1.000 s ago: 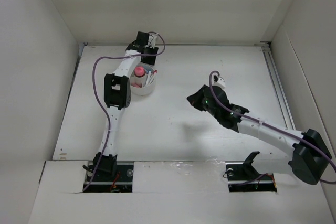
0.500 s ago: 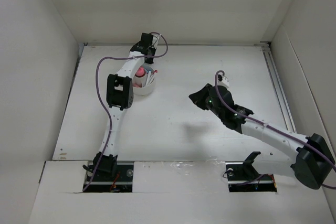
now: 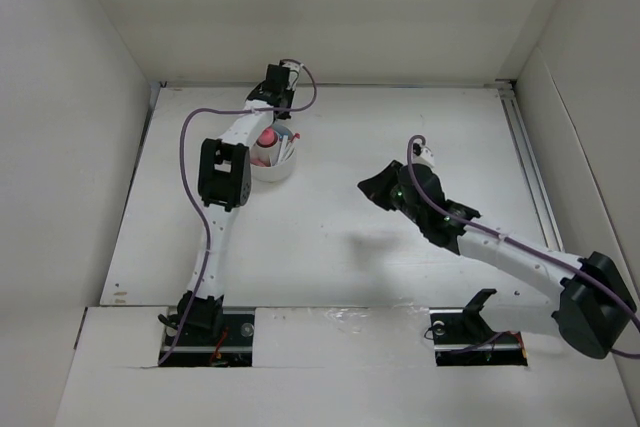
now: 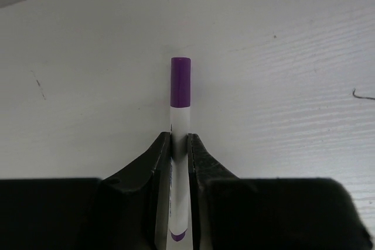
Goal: Sort the stationery into containers
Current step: Pick up the pen from the corner of the board, then place the pen in the storage box.
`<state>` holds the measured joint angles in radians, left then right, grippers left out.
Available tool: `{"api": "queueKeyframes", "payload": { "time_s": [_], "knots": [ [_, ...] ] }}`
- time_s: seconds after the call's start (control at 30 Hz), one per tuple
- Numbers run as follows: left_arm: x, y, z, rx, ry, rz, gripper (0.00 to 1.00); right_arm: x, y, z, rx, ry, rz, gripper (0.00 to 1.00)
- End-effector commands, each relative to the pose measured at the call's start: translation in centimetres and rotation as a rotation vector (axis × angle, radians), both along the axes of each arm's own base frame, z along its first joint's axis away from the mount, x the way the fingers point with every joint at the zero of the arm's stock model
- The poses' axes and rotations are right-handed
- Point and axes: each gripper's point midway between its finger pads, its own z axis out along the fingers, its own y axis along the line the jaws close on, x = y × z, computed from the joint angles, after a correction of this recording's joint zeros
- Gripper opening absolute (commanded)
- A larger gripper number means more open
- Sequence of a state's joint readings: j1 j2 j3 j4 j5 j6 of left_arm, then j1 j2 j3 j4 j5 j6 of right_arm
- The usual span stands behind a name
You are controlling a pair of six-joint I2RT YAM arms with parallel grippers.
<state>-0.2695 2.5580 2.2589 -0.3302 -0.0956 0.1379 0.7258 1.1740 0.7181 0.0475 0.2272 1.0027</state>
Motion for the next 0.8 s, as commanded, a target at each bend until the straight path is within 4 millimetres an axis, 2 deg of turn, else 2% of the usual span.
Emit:
{"api": "queueKeyframes", "payload": {
  "time_s": [0.0,0.1,0.13,0.2,0.27,0.3,0.33,0.4,0.43,0.5,0.53,0.57,0.6,0.67,0.7,0.73,0.77],
  "knots": [
    [1.9,-0.5,11.2,-0.075,-0.238,0.031,0.0,0.8,0.5,1.0,0.039,-0.041,0.001,0.17],
    [2.3,0.1,13.6,-0.103,-0.295,0.059,0.0,1.0,0.7,0.4,0.032,-0.033,0.001,0.17],
    [2.5,0.1,15.0,-0.112,-0.327,0.059,0.0,1.1,0.8,-0.1,0.023,-0.023,0.001,0.17],
    [2.8,0.8,16.3,-0.125,-0.361,0.085,0.0,1.1,1.1,-0.5,0.023,-0.017,0.01,0.17],
    [3.0,0.7,17.7,-0.152,-0.392,0.095,0.0,1.2,1.1,-0.8,0.023,-0.005,0.006,0.17],
    [3.2,1.3,19.1,-0.16,-0.423,0.104,0.0,1.3,1.2,-1.0,0.024,-0.006,0.006,0.17],
    [3.2,1.0,19.1,-0.177,-0.42,0.098,0.0,1.3,1.3,-1.3,0.018,0.001,0.006,0.17],
    [3.2,1.0,22.0,-0.207,-0.482,0.102,0.0,1.4,1.4,-1.1,0.024,-0.006,0.006,0.17],
    [3.3,1.5,22.0,-0.214,-0.483,0.116,0.0,1.5,1.4,-1.6,0.016,0.003,0.006,0.17],
    [3.1,1.1,25.5,-0.257,-0.544,0.097,0.0,1.6,1.5,-1.7,0.016,0.003,0.006,0.17],
    [3.2,1.0,26.3,-0.271,-0.559,0.101,0.0,1.8,1.7,-1.7,0.016,0.003,0.006,0.17],
    [3.0,0.8,26.8,-0.279,-0.563,0.088,0.0,1.8,1.7,-1.7,0.016,0.003,0.006,0.17],
    [2.6,0.7,28.7,-0.302,-0.59,0.081,0.0,1.8,1.7,-1.7,0.016,0.003,0.006,0.17],
    [1.8,0.5,30.0,-0.331,-0.596,0.079,0.0,1.8,1.7,-1.7,0.016,0.003,0.006,0.17],
    [0.8,0.7,32.2,-0.348,-0.624,0.08,0.0,1.8,1.5,-1.3,0.019,-0.006,-0.002,0.17],
    [0.3,0.6,31.8,-0.361,-0.61,0.075,0.0,1.6,1.8,-1.3,0.019,-0.006,0.007,0.17],
    [-0.4,0.4,32.4,-0.384,-0.611,0.065,0.0,1.5,1.5,-1.3,0.017,-0.01,-0.003,0.17]
  ]
}}
